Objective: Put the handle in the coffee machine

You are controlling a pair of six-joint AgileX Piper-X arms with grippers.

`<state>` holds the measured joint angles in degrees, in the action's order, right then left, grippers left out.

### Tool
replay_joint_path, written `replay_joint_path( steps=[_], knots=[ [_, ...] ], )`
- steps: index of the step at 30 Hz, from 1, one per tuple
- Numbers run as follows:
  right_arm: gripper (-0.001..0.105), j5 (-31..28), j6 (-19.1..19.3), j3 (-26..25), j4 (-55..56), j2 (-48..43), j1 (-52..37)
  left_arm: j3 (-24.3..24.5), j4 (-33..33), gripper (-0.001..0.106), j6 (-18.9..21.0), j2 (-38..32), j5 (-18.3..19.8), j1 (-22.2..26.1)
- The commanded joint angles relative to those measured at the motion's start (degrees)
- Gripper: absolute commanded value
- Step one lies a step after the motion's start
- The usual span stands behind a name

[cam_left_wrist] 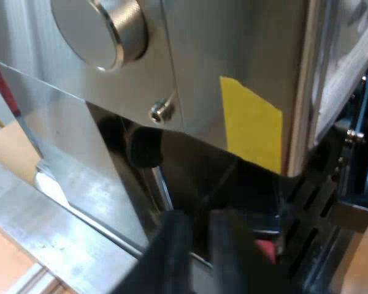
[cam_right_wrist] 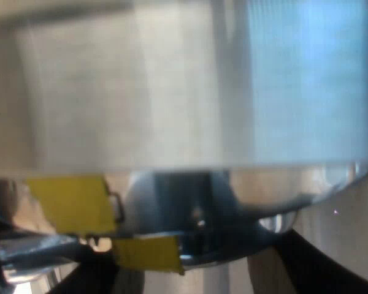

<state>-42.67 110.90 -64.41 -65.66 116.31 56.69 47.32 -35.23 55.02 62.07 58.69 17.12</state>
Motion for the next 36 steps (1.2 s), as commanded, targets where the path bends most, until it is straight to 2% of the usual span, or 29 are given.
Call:
replay_joint_path(
  steps=[1,3,9,11,19,23,26,27,30,36],
  knots=[
    [0.042,-0.31,-0.13,-1.05,-6.19,-1.37,-0.34,0.58,3.21,0.000,0.50,0.29,-3.46,-0.06],
    [0.042,-0.31,-0.13,-1.05,-6.19,-1.37,-0.34,0.58,4.15,0.000,0.50,1.43,-5.20,-0.06],
    [0.042,-0.31,1.38,-1.05,-6.19,-1.37,-0.34,0.58,4.30,0.000,0.72,4.85,-5.30,-0.06],
    [0.042,-0.31,1.42,-1.05,-6.19,-1.37,-0.34,0.58,4.30,0.000,2.51,8.56,-5.30,-0.06],
    [0.042,-0.31,1.42,-1.05,-6.19,-1.37,-0.34,1.15,1.76,0.000,2.57,9.24,-5.09,-0.06],
    [0.042,-0.31,1.42,-1.05,-6.19,-1.37,-0.34,1.38,-0.86,0.000,2.43,9.24,-3.52,-0.06],
    [0.042,-0.31,1.42,-1.05,-6.19,-1.37,-0.34,1.34,-3.10,0.000,1.13,9.24,-3.43,-0.06],
    [0.042,-0.31,1.42,-1.05,-6.19,-1.37,-0.34,1.34,-5.72,0.000,-1.08,9.24,-2.70,-0.06],
    [0.042,-0.31,1.42,-1.05,-6.19,-1.37,-0.34,1.34,-8.83,0.000,-3.93,9.24,-1.40,-0.06],
    [0.042,-0.31,1.42,-1.05,-6.19,-1.37,-0.34,1.34,-11.97,0.000,-4.36,9.03,1.78,-0.06]
  ],
)
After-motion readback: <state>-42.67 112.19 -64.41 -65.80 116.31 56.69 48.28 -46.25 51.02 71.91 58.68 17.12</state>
